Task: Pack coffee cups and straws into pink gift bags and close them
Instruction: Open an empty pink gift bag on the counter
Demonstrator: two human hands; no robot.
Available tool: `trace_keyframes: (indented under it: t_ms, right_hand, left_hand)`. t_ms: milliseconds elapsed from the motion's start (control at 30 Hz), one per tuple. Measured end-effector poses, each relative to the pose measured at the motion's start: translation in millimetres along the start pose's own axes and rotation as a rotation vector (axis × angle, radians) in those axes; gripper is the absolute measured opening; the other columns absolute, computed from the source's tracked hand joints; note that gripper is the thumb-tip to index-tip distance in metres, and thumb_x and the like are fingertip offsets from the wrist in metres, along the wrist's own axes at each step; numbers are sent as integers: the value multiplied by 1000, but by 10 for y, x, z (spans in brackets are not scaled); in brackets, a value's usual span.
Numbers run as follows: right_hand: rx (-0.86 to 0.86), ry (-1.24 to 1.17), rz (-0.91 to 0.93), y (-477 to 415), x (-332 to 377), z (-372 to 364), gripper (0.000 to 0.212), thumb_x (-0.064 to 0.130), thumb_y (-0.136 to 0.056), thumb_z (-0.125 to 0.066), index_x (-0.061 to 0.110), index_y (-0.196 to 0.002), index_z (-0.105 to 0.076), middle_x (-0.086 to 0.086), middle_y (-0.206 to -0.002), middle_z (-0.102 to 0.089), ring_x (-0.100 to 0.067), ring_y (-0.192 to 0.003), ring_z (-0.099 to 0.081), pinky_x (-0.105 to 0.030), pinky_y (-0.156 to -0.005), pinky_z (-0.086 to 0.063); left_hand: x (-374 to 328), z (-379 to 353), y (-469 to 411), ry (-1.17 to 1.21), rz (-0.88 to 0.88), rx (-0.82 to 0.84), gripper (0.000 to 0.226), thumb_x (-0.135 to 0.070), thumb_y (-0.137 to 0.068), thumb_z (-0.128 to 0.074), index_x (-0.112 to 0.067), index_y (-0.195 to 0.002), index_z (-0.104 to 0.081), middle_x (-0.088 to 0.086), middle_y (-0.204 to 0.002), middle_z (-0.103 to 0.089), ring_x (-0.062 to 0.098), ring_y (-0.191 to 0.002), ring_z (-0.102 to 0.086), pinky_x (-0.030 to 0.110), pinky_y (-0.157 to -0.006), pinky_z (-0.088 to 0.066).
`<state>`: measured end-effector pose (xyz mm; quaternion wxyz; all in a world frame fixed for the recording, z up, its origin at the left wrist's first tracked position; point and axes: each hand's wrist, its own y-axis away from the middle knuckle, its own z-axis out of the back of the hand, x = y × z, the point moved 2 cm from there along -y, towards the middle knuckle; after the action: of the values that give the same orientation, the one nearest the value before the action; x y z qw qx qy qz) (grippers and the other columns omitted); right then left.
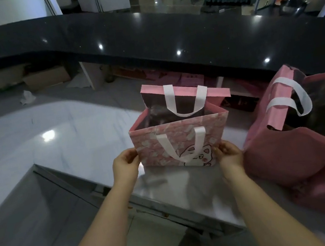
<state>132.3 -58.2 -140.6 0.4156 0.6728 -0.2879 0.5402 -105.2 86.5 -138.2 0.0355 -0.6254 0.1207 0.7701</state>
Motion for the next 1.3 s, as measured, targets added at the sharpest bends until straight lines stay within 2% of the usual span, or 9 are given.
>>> trace_keyframes:
  t_ms: [133,400,500,633,700,867,933,1067,1300]
  right_hand:
    - [68,3,22,44,-3,-238,21,-10,-90,-56,9,-92,-66,4,-84,-68,4,-61,-64,-9,-57,-50]
    - [315,-37,32,594,-121,-1160,21,-3,-92,-58,14,-89,-69,-3,-91,-73,-11,-78,-68,-22,-66,-55]
    - [380,-21,51,877,-116,-1683,21,2,-93,-59,18,-89,-71,-2,-94,-73,-14,-85,-70,-24,-70,-57]
    - [449,-16,42,1299,-94,-2541,26,4,-94,-59,24,-83,-72,4,-87,-74,-12,-82,-71,-23,-65,-57]
    - [491,-5,38,1523,-124,-3004,23,4,-93,-59,22,-84,-71,3,-86,-74,-15,-83,-71,-24,-65,-58]
    - [630,30,39,2163,-356,-4111,18,10,-94,-61,23,-85,-71,7,-86,-73,-14,-81,-71,-24,-62,-58]
    - [695,30,22,2414,-484,-4479,15,11,-93,-61,21,-88,-71,5,-87,-74,-13,-80,-72,-26,-62,-58]
    - [812,71,25,2787,-664,-5106,11,6,-93,-60,13,-93,-69,-2,-89,-74,-14,-78,-72,-27,-66,-60]
    - [1043,116,-50,3109,-835,-6113,24,0,-93,-57,19,-85,-69,1,-85,-73,-17,-82,-68,-31,-70,-56]
  left_hand:
    - [21,219,83,17,-10,-136,23,-10,-89,-67,-31,-82,-70,-18,-83,-73,-2,-78,-68,11,-64,-51]
    - [117,1262,372,141,1,-367,6,-14,-86,-72,-19,-87,-73,-4,-85,-75,10,-80,-71,23,-71,-55]
    - [129,1824,380,156,-33,-425,7,-16,-83,-74,-21,-87,-73,-6,-85,-75,7,-80,-70,16,-65,-54]
    - [195,2710,269,216,11,-578,15,-12,-80,-77,-25,-85,-71,-12,-83,-73,5,-78,-69,18,-67,-54]
    - [238,3205,220,196,6,-659,18,-13,-78,-78,-29,-82,-70,-17,-79,-72,0,-72,-68,11,-60,-51]
    - [463,4348,181,145,-5,-781,19,-7,-81,-75,-26,-83,-70,-11,-83,-73,5,-76,-68,24,-72,-53]
    - [581,4709,203,192,-9,-838,16,-3,-81,-73,-18,-87,-71,-3,-87,-74,12,-79,-69,23,-71,-53]
    - [771,5295,274,220,4,-949,15,3,-81,-71,-8,-92,-69,3,-89,-73,16,-79,-67,23,-73,-52]
    - [933,5883,323,228,6,-1082,28,6,-80,-70,-22,-83,-68,-4,-85,-73,9,-78,-67,23,-76,-52]
